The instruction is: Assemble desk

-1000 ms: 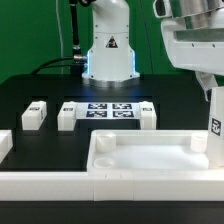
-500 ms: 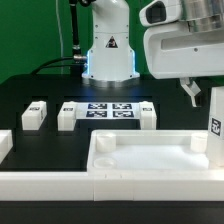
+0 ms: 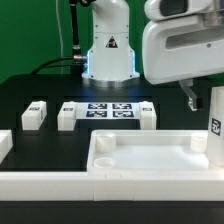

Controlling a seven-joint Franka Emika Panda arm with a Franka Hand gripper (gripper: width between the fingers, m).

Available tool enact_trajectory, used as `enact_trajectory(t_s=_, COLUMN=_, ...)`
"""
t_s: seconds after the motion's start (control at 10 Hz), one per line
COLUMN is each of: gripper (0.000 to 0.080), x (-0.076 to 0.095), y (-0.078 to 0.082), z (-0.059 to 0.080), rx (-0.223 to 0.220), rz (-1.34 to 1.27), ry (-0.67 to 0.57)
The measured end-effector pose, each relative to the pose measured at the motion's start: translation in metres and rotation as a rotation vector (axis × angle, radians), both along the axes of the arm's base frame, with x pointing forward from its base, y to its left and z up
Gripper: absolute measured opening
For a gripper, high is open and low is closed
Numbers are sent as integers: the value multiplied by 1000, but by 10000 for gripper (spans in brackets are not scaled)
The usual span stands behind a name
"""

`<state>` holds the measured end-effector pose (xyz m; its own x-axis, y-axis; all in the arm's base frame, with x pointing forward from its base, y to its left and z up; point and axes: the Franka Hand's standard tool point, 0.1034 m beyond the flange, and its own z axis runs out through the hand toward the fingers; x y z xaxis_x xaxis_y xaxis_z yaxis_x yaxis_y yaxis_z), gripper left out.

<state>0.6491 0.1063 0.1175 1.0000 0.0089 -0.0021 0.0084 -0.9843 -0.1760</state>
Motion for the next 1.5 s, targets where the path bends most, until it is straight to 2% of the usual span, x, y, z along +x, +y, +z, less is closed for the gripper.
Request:
enact_trajectory(t_s=0.1, gripper=649, x=1, y=3, z=1, rx=0, rz=-2, ry=-9)
enact_trajectory(t_s=0.3, gripper=394, x=0, y=2, z=-1, rx=0, rz=-27, ry=-2)
enact_trajectory(t_s=0.4, gripper=394, x=0, y=0, z=-1, rx=-2, rz=-63, ry=3)
enact_trajectory(t_s=0.5, gripper=308, x=1, y=-2, z=-1, rx=-3, rz=-161, ry=18)
enact_trajectory(t_s=0.8, gripper=308, x=2, y=-2, z=-1, rx=-3, rz=-383, ry=52)
enact_trajectory(t_s=1.0, gripper=308, x=2, y=3, z=-1, rx=-3, rz=-746, ry=98)
enact_trajectory(t_s=1.2, gripper=308, x=5, y=-2, z=-2, rx=51, rz=-1075, ry=153)
enact_trajectory(t_s=1.4, gripper=308, x=4, y=-6, z=-2, rx=104, rz=-1271, ry=190)
enact_trajectory(t_s=1.5, gripper=308, x=4, y=-5, z=-2, rx=104, rz=-1297, ry=197)
